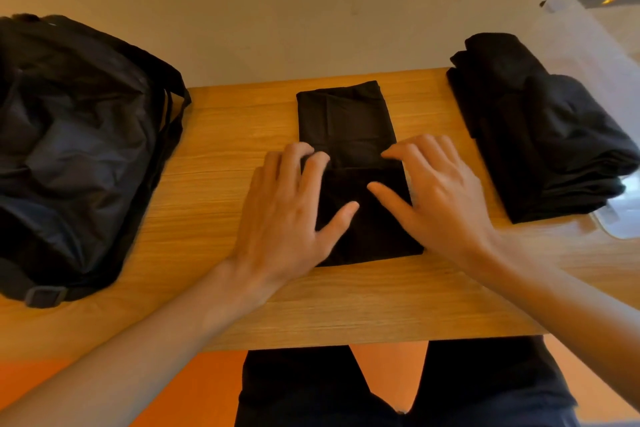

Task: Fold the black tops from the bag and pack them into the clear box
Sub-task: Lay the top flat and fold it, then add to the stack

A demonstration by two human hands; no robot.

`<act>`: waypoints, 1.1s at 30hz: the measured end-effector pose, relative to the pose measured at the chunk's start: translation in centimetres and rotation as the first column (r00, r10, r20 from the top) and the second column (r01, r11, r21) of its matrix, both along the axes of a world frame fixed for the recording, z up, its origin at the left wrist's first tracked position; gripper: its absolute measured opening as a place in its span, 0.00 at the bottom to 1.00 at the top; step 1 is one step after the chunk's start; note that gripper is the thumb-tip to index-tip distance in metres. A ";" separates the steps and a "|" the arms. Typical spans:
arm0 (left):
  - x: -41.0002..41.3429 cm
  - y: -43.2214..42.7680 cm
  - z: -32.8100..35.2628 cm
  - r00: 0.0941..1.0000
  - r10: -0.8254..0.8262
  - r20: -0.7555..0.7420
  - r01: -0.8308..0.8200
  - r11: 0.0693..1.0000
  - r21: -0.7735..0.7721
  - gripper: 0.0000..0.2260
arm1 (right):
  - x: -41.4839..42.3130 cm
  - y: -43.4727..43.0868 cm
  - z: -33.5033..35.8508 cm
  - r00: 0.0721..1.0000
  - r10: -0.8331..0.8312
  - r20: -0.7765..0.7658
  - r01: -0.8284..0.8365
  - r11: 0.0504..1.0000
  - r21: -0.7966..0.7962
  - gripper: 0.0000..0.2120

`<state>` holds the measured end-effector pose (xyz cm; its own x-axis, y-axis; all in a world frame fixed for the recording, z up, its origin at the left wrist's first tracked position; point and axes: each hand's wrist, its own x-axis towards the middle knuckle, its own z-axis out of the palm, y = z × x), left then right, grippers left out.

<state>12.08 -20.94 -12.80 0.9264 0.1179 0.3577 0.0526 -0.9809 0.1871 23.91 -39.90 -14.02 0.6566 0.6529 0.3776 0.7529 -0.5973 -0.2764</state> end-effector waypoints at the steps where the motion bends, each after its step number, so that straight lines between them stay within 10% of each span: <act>1: -0.3 -0.3 -0.2 0.998 -0.009 -0.057 0.010 0.999 0.030 0.31 | -0.3 -0.1 -0.2 0.997 0.066 -0.025 -0.067 0.997 -0.027 0.24; 12: -1.4 -0.8 -2.9 0.923 -0.020 -0.384 0.022 1.000 0.000 0.40 | -0.9 -1.3 -0.9 0.961 0.149 -0.231 -0.239 0.871 -0.429 0.38; 33: -2.7 1.0 -2.3 0.897 0.058 -0.438 -0.068 0.998 -0.006 0.45 | -1.5 -2.9 -0.4 0.966 0.074 -0.248 -0.177 0.887 -0.426 0.39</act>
<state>9.37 -19.89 -15.09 0.9792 0.1843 -0.0854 0.1956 -0.9690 0.1510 22.40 -42.80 -14.47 0.5896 0.7999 -0.1118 0.7812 -0.5999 -0.1726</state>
